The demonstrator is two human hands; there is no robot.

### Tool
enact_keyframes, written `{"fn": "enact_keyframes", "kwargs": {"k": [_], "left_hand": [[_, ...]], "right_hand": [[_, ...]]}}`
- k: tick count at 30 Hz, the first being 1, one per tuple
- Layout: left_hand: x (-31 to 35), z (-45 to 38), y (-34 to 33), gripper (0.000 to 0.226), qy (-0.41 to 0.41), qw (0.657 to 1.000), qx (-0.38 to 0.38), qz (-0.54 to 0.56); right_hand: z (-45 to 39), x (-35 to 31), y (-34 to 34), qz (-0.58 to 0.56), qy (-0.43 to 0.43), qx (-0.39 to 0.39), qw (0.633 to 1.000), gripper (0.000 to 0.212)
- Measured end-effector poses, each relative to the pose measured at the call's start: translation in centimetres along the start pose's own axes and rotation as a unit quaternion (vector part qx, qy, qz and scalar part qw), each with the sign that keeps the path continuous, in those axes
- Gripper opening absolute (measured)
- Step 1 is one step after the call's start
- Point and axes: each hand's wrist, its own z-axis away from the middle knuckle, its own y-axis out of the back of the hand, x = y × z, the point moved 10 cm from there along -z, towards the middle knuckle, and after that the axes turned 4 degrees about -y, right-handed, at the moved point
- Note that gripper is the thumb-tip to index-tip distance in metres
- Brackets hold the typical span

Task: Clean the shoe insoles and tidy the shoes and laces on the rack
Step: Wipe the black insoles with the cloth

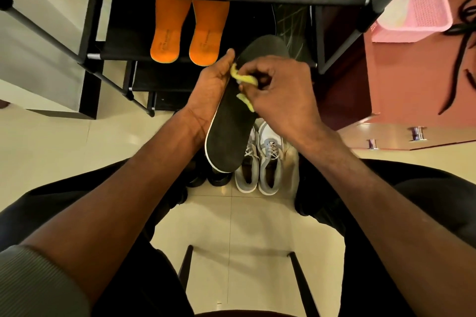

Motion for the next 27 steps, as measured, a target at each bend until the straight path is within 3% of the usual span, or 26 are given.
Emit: {"fn": "enact_keyframes", "kwargs": {"k": [3, 8, 17, 20, 24, 27], "left_hand": [[-0.6, 0.0, 0.6, 0.064, 0.038, 0.999, 0.007, 0.004], [-2.2, 0.2, -0.4, 0.046, 0.072, 0.996, -0.039, -0.031], [-3.6, 0.9, -1.1, 0.055, 0.093, 0.985, -0.091, -0.113], [-3.3, 0.9, -0.8, 0.05, 0.088, 0.987, -0.076, -0.111], [-2.8, 0.5, -0.9, 0.046, 0.075, 0.992, -0.077, -0.063], [-3.0, 0.3, -0.9, 0.046, 0.079, 0.992, -0.08, -0.06]], "right_hand": [[0.5, -0.3, -0.8, -0.011, 0.014, -0.01, 1.0, 0.018], [-0.3, 1.0, 2.2, 0.026, -0.015, 0.085, 0.996, 0.016], [-1.9, 5.2, 8.0, 0.017, -0.109, 0.23, 0.967, 0.019], [-1.8, 4.6, 6.6, 0.009, -0.091, 0.181, 0.979, 0.018], [-0.2, 0.3, 2.2, 0.012, 0.032, 0.084, 0.996, 0.017], [-0.6, 0.2, 2.8, 0.02, 0.041, 0.1, 0.994, 0.017]]}}
